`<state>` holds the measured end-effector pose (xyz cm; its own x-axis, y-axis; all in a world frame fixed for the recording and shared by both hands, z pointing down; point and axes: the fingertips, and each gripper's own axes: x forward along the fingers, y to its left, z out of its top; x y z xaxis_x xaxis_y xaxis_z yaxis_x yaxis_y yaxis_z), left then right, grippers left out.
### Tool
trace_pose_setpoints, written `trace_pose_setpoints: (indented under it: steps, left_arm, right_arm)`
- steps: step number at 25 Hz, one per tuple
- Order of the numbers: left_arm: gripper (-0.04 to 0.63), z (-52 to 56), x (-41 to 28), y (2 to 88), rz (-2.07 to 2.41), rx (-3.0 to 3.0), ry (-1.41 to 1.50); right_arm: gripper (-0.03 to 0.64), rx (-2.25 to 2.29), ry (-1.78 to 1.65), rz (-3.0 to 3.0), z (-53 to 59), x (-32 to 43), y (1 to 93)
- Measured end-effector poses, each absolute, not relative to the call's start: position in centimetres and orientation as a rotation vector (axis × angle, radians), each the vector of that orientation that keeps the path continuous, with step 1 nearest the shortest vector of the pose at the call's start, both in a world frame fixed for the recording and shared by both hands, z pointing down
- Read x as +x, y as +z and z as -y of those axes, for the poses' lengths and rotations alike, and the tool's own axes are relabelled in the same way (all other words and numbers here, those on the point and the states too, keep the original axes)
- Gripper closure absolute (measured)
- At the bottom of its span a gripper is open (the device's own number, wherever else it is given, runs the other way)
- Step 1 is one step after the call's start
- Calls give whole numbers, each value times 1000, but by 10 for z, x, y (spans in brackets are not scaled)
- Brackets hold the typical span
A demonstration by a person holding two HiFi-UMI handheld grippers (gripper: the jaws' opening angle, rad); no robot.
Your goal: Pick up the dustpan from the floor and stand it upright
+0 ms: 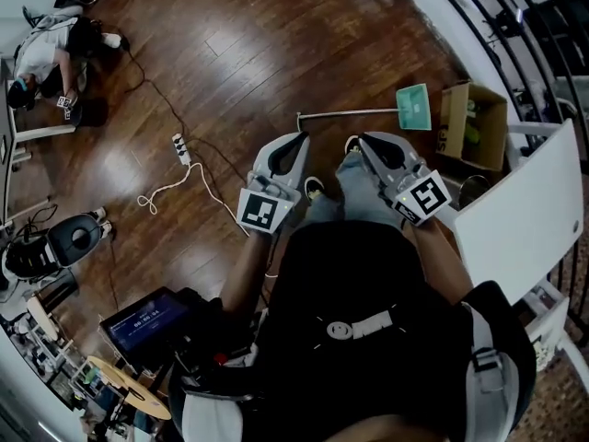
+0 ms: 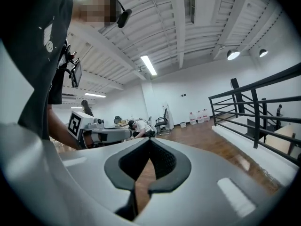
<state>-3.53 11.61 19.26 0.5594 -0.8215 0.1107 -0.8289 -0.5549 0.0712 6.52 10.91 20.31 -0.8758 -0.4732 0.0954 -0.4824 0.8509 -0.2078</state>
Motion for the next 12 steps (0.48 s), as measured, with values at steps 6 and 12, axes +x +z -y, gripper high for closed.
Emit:
trace_pose_setpoints:
  steps: [6,12]
  left_arm:
    - [577,-52,-58,287,1423,2540,215]
    - [577,-11,-63,324,1452,2444,279]
  right_arm:
    - [615,700,577,2966,-35,49,292]
    - [615,633,659,2872,17,59,344]
